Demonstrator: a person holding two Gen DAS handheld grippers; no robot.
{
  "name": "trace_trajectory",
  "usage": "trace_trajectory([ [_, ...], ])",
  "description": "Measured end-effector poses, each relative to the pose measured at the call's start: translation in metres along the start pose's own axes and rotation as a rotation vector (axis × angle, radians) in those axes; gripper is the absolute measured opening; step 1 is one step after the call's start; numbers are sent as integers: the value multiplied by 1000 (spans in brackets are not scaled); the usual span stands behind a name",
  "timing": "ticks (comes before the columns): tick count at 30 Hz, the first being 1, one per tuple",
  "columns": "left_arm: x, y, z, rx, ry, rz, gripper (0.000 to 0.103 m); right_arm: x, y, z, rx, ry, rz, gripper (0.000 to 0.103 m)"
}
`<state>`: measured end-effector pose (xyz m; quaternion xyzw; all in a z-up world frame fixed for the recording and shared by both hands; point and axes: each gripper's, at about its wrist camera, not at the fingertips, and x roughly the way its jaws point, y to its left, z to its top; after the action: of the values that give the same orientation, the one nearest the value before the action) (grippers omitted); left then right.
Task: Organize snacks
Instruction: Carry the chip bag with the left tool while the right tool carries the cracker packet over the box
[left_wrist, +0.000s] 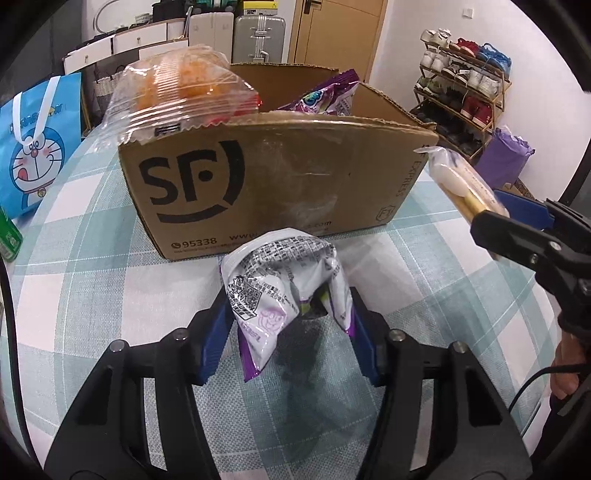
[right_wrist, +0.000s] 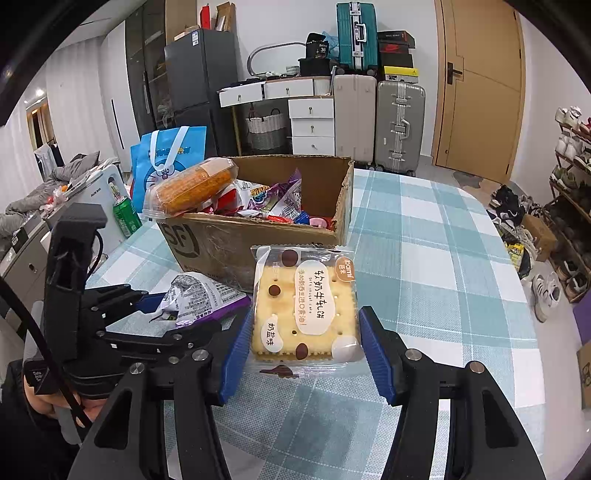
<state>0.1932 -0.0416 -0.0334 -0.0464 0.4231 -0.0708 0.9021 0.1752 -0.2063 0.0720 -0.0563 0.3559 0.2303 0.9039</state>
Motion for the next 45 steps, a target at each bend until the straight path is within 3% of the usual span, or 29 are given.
trace_trajectory([
  [11, -35, 4, -11, 8, -49, -23, 56, -4, -3, 2, 9, -20, 1, 58],
  [19, -72, 0, 1, 55, -110, -36, 56, -13, -8, 4, 29, -54, 5, 58],
  [35, -127, 0, 50, 65, -195, -23, 56, -27, -10, 6, 66, -122, 42, 58],
  [45, -125, 5, 83, 65, -200, -9, 56, -16, -4, 12, 61, -134, 57, 58],
])
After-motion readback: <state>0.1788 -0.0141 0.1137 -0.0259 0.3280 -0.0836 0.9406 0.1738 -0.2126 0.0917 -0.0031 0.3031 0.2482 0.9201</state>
